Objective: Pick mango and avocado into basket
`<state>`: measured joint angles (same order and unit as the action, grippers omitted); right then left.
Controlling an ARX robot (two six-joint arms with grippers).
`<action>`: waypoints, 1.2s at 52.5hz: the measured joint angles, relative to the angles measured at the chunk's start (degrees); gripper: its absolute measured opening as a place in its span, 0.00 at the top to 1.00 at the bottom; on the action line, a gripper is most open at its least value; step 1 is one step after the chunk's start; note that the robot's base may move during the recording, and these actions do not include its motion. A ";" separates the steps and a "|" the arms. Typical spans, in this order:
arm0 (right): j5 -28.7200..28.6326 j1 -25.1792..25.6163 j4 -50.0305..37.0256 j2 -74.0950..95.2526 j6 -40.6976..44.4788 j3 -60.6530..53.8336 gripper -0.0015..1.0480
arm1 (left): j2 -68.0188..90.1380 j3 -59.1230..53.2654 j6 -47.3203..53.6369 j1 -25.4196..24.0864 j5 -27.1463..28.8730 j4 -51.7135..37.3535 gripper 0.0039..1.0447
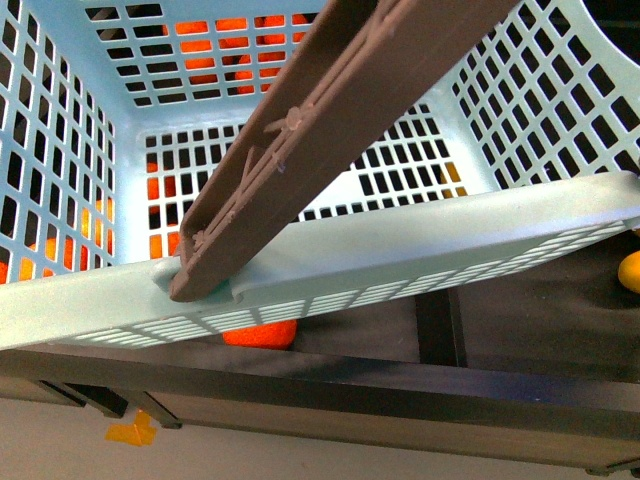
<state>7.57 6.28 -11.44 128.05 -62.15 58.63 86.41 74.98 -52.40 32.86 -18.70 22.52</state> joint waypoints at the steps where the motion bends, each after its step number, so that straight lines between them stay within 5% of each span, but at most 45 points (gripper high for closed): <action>1: 0.00 0.00 0.24 0.33 0.00 0.52 0.08 | 0.00 0.00 0.00 0.00 0.00 -0.02 0.96; 43: 1.20 -0.04 8.33 11.10 1.95 15.37 0.09 | 0.00 0.00 0.00 -0.02 0.02 0.00 0.96; 55: 0.31 -0.04 7.30 11.72 1.95 15.04 0.43 | 0.00 0.00 0.00 0.00 0.02 0.00 0.96; 63: -1.11 0.35 5.44 10.47 1.99 12.92 0.45 | 0.00 0.00 0.00 -0.02 0.04 0.00 0.96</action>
<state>6.46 6.63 -6.00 138.52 -60.16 71.55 86.41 74.98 -52.40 32.84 -18.65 22.52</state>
